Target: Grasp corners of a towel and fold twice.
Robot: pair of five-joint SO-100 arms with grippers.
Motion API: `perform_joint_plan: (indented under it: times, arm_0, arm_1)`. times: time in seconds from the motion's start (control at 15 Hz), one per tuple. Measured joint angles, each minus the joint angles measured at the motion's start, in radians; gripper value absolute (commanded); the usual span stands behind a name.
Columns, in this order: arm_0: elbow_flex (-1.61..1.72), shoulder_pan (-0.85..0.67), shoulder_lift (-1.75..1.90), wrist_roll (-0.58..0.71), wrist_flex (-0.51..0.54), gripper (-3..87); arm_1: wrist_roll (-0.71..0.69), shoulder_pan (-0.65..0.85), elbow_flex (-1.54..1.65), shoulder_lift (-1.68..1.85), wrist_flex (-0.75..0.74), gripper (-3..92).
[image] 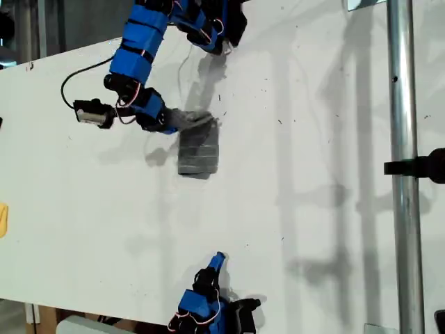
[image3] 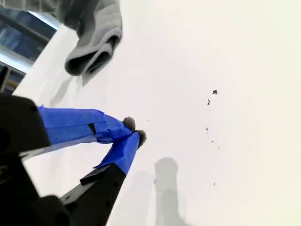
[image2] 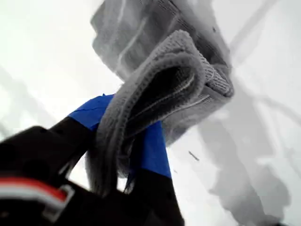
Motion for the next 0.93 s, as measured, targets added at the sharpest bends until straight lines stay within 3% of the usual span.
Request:
perform_joint_plan:
  times: [0.2, 0.4, 0.53, 0.67, 0.73, 0.93]
  arm_0:
    - [0.000, 0.000, 0.000, 0.000, 0.000, -2.1]
    - [0.000, 0.000, 0.000, 0.000, 0.000, -1.8]
    - [0.006, -0.014, 0.000, -0.002, -0.006, -0.8]
    - [0.032, -0.044, 0.000, -0.023, -0.020, 4.7]
    - [0.037, -0.052, 0.000, -0.034, -0.021, 5.1]
    - [0.048, -0.048, 0.000, -0.097, -0.014, 5.0]
  arm_1:
    - [0.000, -0.005, -0.025, -0.135, -0.126, 53.9]
    - [-0.101, 0.015, -0.018, -0.081, -0.342, 54.3]
    - [-0.170, 0.040, -0.014, 0.077, -0.454, 43.8]
    - [-0.179, 0.107, 0.078, 0.267, -0.459, 5.0]
    - [-0.175, 0.146, 0.179, 0.385, -0.448, -0.3]
    - [0.012, 0.241, 0.669, 0.841, -0.249, -0.3]
